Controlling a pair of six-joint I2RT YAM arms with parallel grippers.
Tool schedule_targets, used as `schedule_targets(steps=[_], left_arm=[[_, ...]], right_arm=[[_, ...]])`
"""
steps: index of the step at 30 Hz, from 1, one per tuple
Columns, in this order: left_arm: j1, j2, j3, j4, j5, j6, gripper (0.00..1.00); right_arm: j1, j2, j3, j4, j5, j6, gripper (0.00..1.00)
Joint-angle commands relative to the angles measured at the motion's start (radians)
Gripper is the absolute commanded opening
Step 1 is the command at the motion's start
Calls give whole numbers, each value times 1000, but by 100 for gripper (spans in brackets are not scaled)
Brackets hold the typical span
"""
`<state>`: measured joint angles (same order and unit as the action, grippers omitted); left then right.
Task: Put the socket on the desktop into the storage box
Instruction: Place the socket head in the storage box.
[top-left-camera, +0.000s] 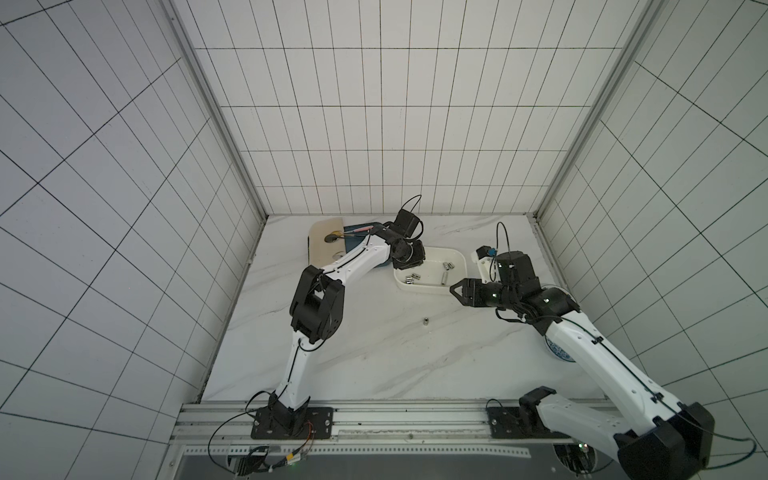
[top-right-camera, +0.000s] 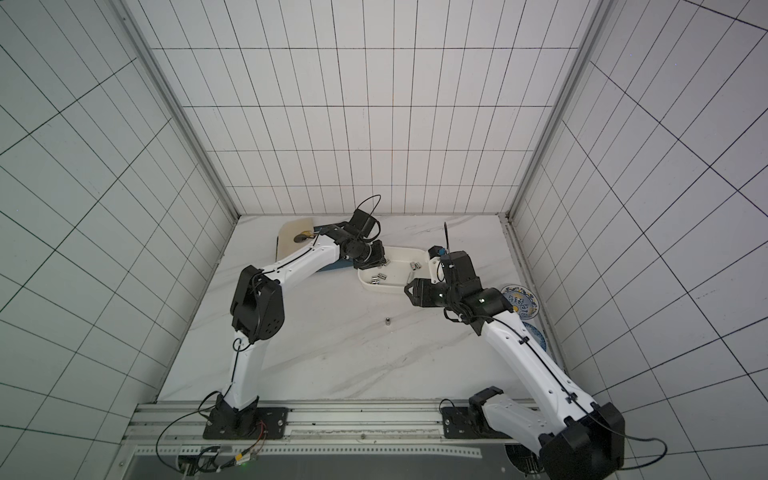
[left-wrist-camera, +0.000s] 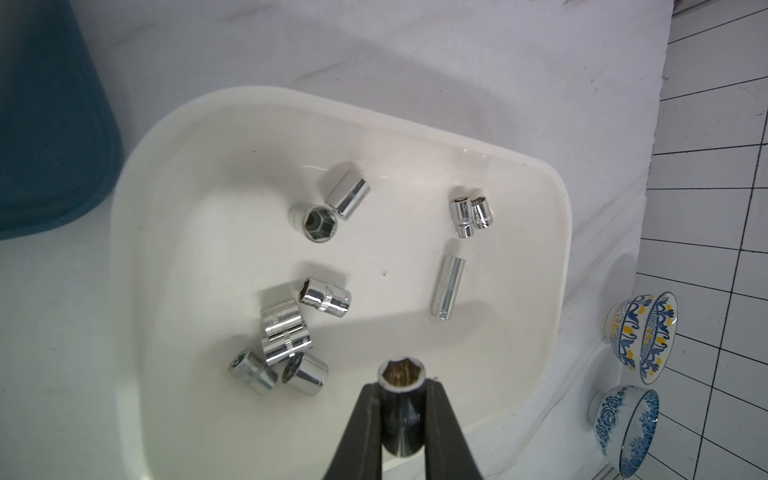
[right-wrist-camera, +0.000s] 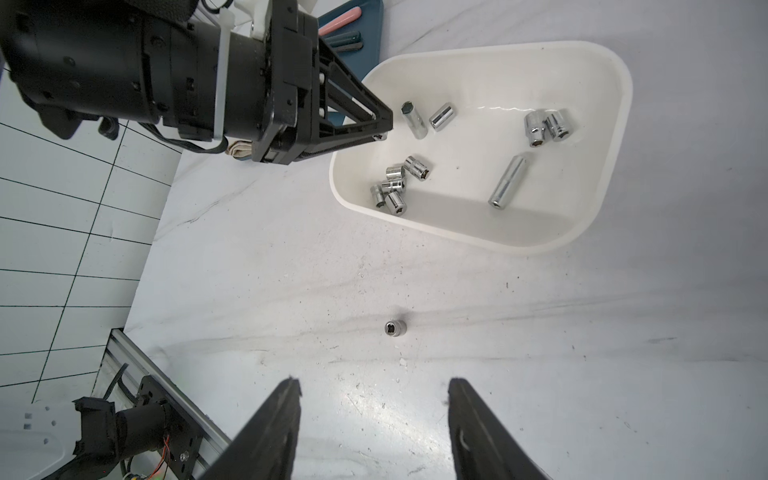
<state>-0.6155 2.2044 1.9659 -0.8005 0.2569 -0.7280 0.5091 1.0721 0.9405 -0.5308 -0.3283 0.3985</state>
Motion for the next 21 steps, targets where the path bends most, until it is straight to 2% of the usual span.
schedule_targets(steps=[1, 15, 18, 21], left_arm=[[-12, 50, 56, -6, 20, 18, 3], [-41, 206, 192, -62, 16, 61, 4], [-41, 222, 194, -60, 15, 60, 6], [-42, 233, 200, -66, 10, 62, 13]], right_arm=[[-16, -22, -35, -16, 2, 13, 59], [-36, -36, -71, -15, -11, 17, 59], [-38, -38, -74, -12, -16, 16, 59], [-41, -38, -78, -12, -18, 16, 60]])
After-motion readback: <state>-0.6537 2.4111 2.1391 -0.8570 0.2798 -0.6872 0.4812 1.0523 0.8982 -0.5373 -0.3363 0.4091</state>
